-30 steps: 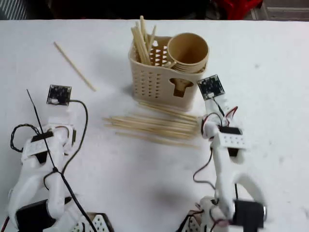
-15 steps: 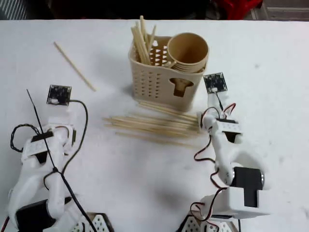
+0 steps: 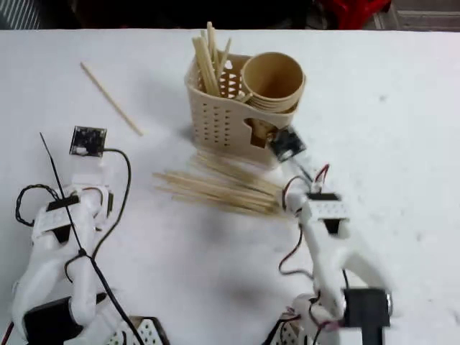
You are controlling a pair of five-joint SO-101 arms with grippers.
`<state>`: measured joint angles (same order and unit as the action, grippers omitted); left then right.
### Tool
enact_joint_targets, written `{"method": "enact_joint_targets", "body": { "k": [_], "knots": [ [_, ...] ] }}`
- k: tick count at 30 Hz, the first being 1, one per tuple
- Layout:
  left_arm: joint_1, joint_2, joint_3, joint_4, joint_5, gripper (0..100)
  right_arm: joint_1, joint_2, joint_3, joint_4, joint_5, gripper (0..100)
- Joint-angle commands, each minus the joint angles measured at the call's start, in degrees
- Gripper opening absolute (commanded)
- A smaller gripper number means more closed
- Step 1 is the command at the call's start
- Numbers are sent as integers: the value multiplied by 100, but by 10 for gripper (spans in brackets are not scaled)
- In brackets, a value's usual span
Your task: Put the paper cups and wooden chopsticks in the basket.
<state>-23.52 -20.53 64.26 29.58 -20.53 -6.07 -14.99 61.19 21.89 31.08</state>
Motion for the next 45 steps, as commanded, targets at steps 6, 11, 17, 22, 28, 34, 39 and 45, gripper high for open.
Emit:
{"method": "enact_joint_targets", "body": {
  "k": [6, 11, 17, 22, 28, 34, 39, 45],
  "knots": [
    [136, -136, -9, -123, -70, 98, -585, -1385, 721, 646, 1029, 16],
    [136, -136, -9, -123, -70, 98, -901, -2026, 615, 1112, 967, 17],
    [136, -136, -9, -123, -70, 98, -1490, -2738, -571, 2413, 0, 19],
    [136, -136, -9, -123, -70, 98, -2598, -2475, -1697, 3125, 18, 71],
    [136, -136, -9, -123, -70, 98, -3512, -778, -2444, 2949, 255, 122],
    [136, -136, 0, -123, -70, 98, -3389, 804, -2980, 2387, 369, 112],
    [136, -136, 0, -123, -70, 98, -3213, 1341, -2998, 2026, 378, 112],
    [136, -136, 0, -123, -70, 98, -3196, 1780, -2998, 1763, 378, 112]
  ]
}}
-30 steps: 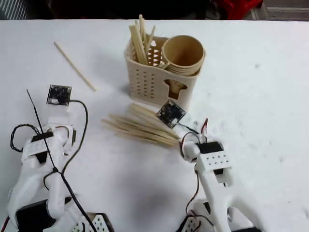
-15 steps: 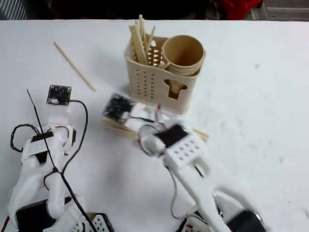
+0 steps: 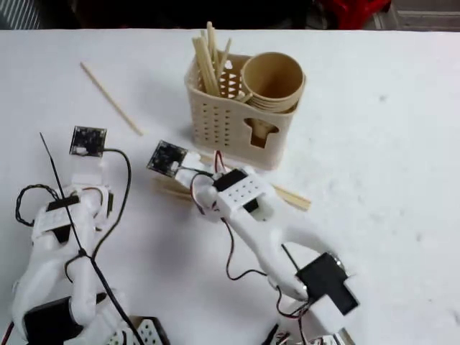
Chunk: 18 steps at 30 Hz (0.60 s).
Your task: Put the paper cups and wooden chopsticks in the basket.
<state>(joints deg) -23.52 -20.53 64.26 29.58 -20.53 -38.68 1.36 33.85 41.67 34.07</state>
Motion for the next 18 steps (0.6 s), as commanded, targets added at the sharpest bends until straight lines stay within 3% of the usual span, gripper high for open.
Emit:
{"method": "enact_joint_targets", "body": {
  "k": [1, 5, 10, 18],
  "knots": [
    [136, -136, 0, -123, -70, 98, 66, 224, -273, -242, 79, 112],
    [136, -136, 0, -123, -70, 98, 75, 347, -281, -259, 79, 111],
    [136, -136, 0, -123, -70, 98, 75, 347, -290, -233, 79, 12],
    [136, -136, 0, -123, -70, 98, 330, -708, -264, 198, 26, 16]
  ]
}}
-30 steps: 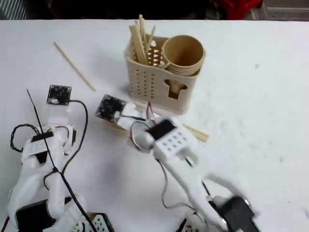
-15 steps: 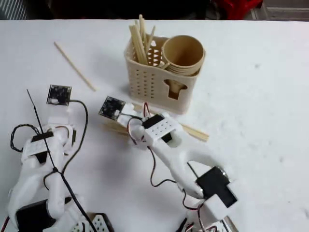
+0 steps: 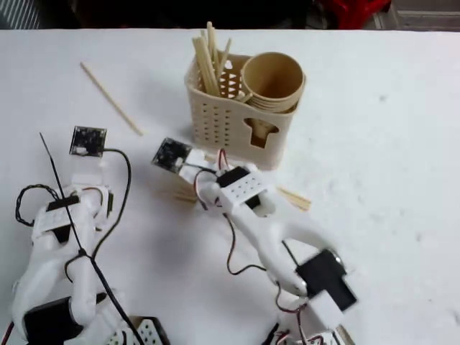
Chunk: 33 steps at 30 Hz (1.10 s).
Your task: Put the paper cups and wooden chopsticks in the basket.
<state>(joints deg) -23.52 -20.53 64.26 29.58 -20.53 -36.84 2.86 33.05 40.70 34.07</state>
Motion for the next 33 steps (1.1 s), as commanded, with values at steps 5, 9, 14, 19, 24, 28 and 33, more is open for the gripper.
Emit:
{"method": "enact_joint_targets", "body": {
  "k": [5, 9, 14, 19, 24, 28, 33],
  "knots": [
    [136, -136, 0, -123, -70, 98, 119, -1798, -176, 822, 26, 16],
    [136, -136, 0, -123, -70, 98, 127, -2273, -176, 1086, 26, 16],
    [136, -136, 0, -123, -70, 98, 154, -2985, -211, 1138, -466, 16],
    [136, -136, 0, -123, -70, 98, 207, -4013, -466, 734, -1143, 16],
    [136, -136, 0, -123, -70, 98, 462, -4338, -1081, -13, -1925, 16],
    [136, -136, 0, -123, -70, 98, 453, -4171, -1266, -708, -2022, 16],
    [136, -136, 0, -123, -70, 98, 470, -3899, -1301, -1358, -2004, 17]
  ]
}}
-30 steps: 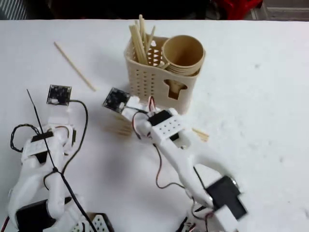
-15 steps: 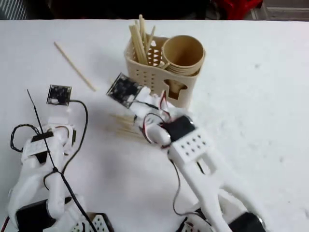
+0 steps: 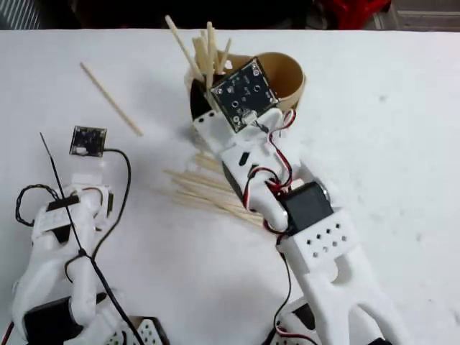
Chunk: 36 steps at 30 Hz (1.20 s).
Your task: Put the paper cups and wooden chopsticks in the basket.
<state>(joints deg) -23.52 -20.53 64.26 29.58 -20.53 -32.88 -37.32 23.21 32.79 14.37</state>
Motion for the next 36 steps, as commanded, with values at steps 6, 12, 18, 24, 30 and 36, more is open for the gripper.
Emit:
{"method": "enact_joint_targets", "body": {
  "k": [6, 12, 18, 24, 30, 36],
  "knots": [
    [136, -136, 0, -123, -70, 98, 84, 338, -316, -1174, -26, 17],
    [136, -136, 0, -123, -70, 98, 84, 321, -316, -1165, -18, 17],
    [136, -136, 0, -123, -70, 98, 198, 382, -818, -1218, -18, 17],
    [136, -136, 0, -123, -70, 98, 207, 400, -1662, -1191, -18, 17],
    [136, -136, 0, -123, -70, 98, 207, 1095, -2488, -1218, -18, 17],
    [136, -136, 0, -123, -70, 98, 207, 2413, -3745, -1218, -18, 17]
  ]
}}
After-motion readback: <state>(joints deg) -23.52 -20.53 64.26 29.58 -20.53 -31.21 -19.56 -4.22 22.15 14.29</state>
